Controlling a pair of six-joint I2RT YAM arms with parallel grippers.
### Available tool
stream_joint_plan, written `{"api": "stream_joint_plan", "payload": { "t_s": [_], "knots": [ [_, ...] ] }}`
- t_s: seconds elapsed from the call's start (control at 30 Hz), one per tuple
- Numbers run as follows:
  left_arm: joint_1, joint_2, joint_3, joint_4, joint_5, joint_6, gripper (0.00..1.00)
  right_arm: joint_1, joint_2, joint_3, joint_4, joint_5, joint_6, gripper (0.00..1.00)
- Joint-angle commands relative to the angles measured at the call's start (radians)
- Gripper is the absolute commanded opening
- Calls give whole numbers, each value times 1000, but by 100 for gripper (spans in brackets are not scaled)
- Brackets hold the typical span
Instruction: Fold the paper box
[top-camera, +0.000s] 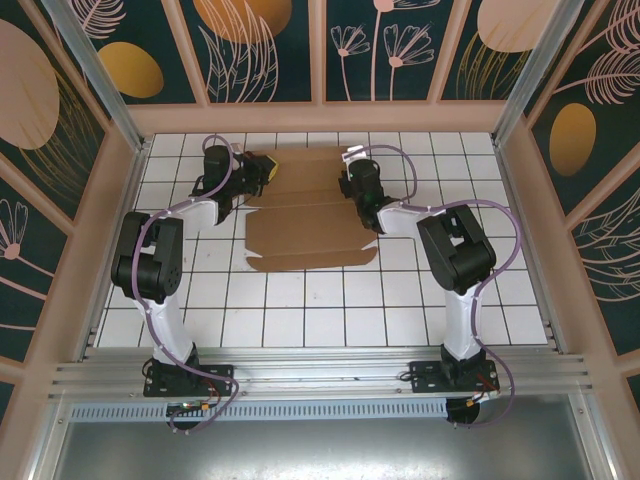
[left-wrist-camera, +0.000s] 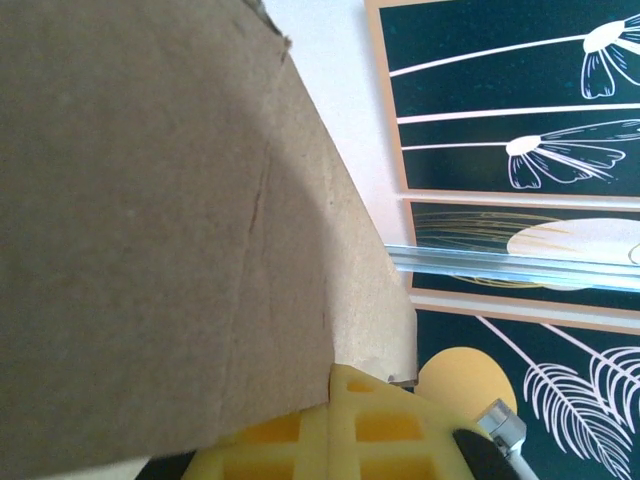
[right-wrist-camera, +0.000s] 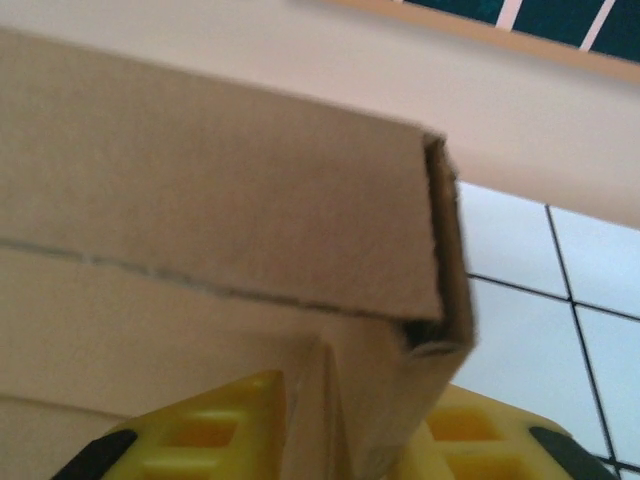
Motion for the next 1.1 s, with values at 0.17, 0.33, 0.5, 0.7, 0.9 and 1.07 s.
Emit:
{"api": "stream_joint_plan", "payload": {
  "t_s": [0.17,0.33,0.5,0.7,0.9,1.07],
  "knots": [
    [-1,-11,-37,0,20,-8,0,-16,4,-49,45,-153,27,33],
    [-1,-19,-40,-1,18,-8,0,-23,34,-22,32,-109,34,24],
    [-1,-25,-32,-10,17,-8,0,-24,75,17,11,-42,25,22],
    [0,-25,-18,-27,18,-2,0,-31,90,28,31,-46,26,20],
    [0,-31,-19,-32,17,-2,0,-36,100,61,31,-45,37,4],
    [0,-37,-24,-34,10,-11,0,-17,121,105,-1,42,68,0]
  ]
}}
